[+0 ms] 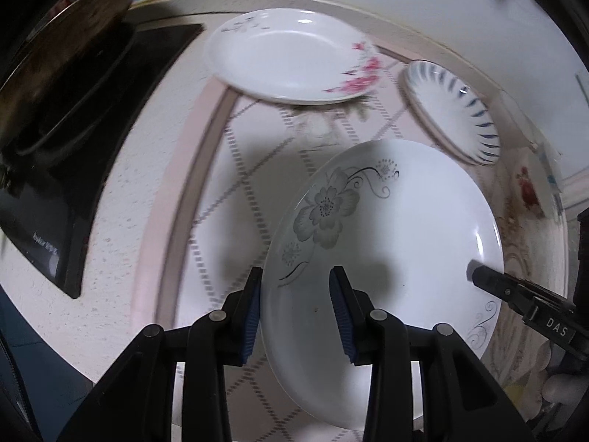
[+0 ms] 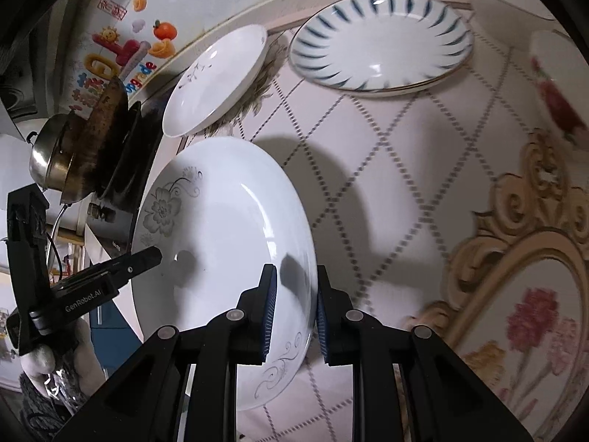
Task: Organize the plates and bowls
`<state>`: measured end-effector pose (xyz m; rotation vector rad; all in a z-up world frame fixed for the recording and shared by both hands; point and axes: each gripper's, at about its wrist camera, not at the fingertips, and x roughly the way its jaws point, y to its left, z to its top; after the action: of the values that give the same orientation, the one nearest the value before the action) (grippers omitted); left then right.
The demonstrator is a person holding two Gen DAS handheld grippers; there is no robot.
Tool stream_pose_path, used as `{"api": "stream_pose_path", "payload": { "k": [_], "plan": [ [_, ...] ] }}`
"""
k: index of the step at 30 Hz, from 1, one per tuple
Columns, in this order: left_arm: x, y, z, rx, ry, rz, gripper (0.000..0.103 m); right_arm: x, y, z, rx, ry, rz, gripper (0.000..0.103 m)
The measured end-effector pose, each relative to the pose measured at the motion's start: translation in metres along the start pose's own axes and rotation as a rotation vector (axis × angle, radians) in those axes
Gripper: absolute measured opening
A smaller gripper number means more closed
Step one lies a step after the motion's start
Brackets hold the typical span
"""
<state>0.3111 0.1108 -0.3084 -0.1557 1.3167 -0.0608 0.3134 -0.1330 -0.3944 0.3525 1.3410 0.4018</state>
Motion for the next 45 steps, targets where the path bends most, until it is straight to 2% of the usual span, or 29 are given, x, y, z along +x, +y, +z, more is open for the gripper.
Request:
{"api": "stream_pose_path", "payload": {
  "k": [12,21,31,45],
  "plan": [
    [0.016,-0.101,-0.001,0.150,0.021,-0.076,0.033,-0.076,-0.082,-0.031,0.114,-0.068,-0.072,0.022],
    [0.034,-0.156,-0.004,0.214,0.051,-0.119,0.033,-0.108,-0.141,-0.047,0.196,-0.101,-0.130,0.022],
    [0.050,-0.179,-0.007,0.250,0.083,-0.115,0.033,-0.111,-0.174,-0.061,0.261,-0.090,-0.153,0.022],
    [0.062,-0.193,-0.013,0.280,0.106,-0.059,0.033,-0.098,-0.174,-0.058,0.276,-0.077,-0.157,0.022]
  ]
}}
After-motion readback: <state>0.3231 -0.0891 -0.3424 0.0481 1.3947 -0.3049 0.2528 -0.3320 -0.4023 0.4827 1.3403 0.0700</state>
